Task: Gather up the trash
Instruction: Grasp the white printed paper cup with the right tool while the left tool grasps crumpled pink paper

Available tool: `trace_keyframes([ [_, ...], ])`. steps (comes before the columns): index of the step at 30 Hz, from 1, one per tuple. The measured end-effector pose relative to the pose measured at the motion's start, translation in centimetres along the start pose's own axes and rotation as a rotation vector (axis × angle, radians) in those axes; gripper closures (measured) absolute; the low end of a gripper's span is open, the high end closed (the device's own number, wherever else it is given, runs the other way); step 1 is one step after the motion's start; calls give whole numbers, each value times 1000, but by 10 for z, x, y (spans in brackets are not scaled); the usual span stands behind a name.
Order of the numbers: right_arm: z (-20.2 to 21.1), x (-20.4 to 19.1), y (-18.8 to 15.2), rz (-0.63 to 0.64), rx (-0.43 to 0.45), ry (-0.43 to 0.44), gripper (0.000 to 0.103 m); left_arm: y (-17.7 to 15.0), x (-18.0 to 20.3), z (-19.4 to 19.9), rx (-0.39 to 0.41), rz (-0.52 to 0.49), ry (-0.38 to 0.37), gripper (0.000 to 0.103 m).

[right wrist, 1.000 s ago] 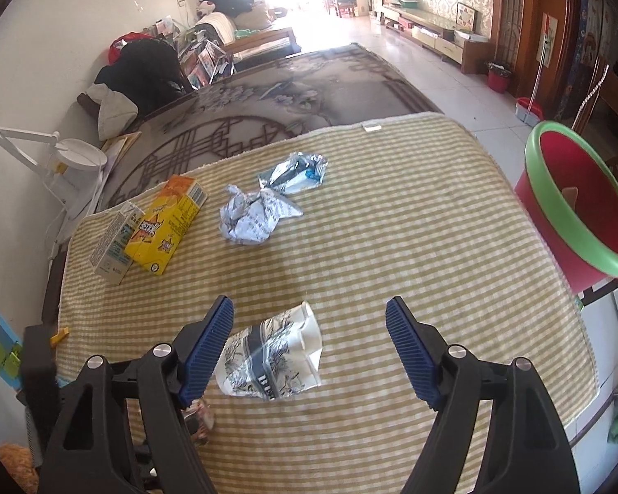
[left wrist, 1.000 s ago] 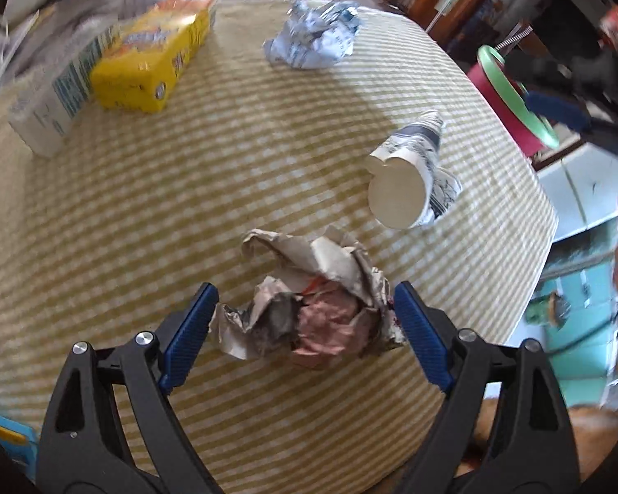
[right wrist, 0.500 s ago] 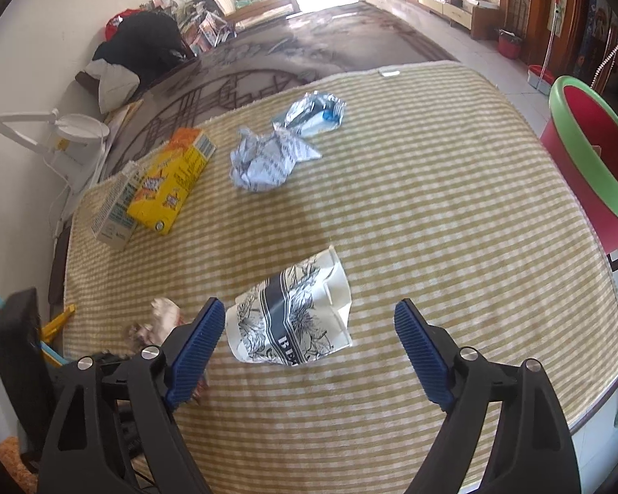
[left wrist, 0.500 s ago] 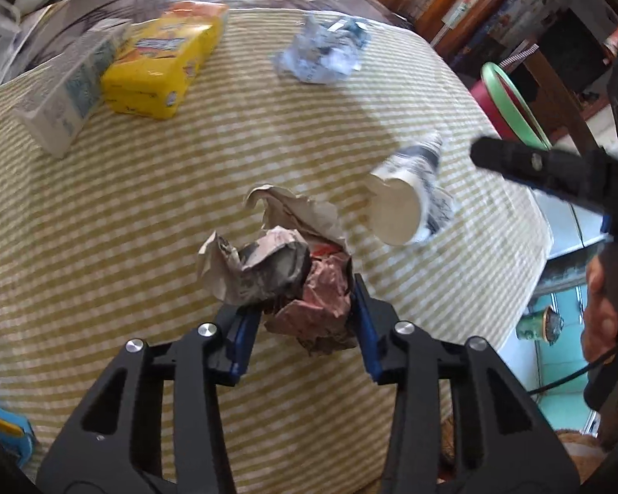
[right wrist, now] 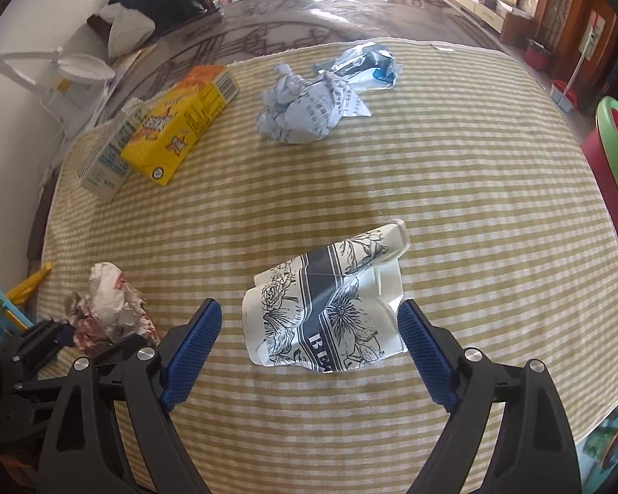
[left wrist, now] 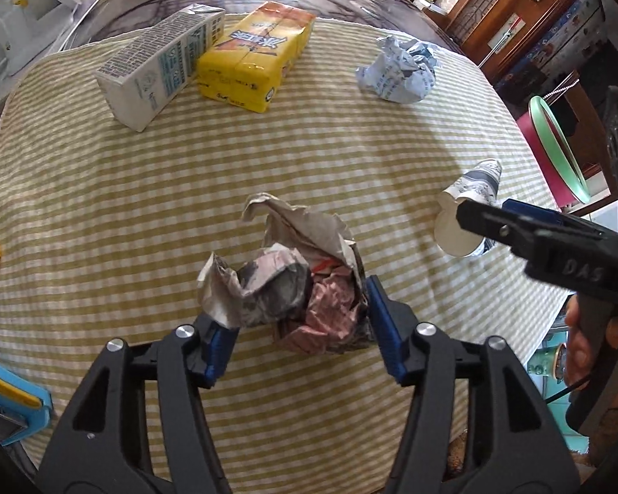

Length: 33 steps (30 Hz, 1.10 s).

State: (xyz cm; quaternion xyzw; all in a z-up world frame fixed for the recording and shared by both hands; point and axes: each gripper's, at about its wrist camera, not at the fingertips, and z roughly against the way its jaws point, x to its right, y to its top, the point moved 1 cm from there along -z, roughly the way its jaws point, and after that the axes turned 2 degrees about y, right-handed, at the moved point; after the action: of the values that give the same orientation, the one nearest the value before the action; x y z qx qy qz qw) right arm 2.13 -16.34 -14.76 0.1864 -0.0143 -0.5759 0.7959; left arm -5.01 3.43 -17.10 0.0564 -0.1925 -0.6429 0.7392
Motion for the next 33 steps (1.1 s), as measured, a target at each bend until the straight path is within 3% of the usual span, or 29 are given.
trace_keyframes([
  [4, -3, 10, -2, -10, 8, -44, 26, 0, -1, 1, 0, 15, 2, 42],
  [10, 8, 37, 1, -76, 52, -103, 25, 0, -3, 3, 6, 21, 0, 35],
  [19, 21, 64, -6, -229, 71, -37, 22, 8, 10, -3, 1, -15, -24, 34],
  [23, 20, 60, -5, -219, 59, -31, 15, 9, 15, -7, -2, -25, -24, 29],
  [33, -3, 43, 11, -106, 25, -82, 13, 20, 22, -8, 28, -14, -35, 22],
])
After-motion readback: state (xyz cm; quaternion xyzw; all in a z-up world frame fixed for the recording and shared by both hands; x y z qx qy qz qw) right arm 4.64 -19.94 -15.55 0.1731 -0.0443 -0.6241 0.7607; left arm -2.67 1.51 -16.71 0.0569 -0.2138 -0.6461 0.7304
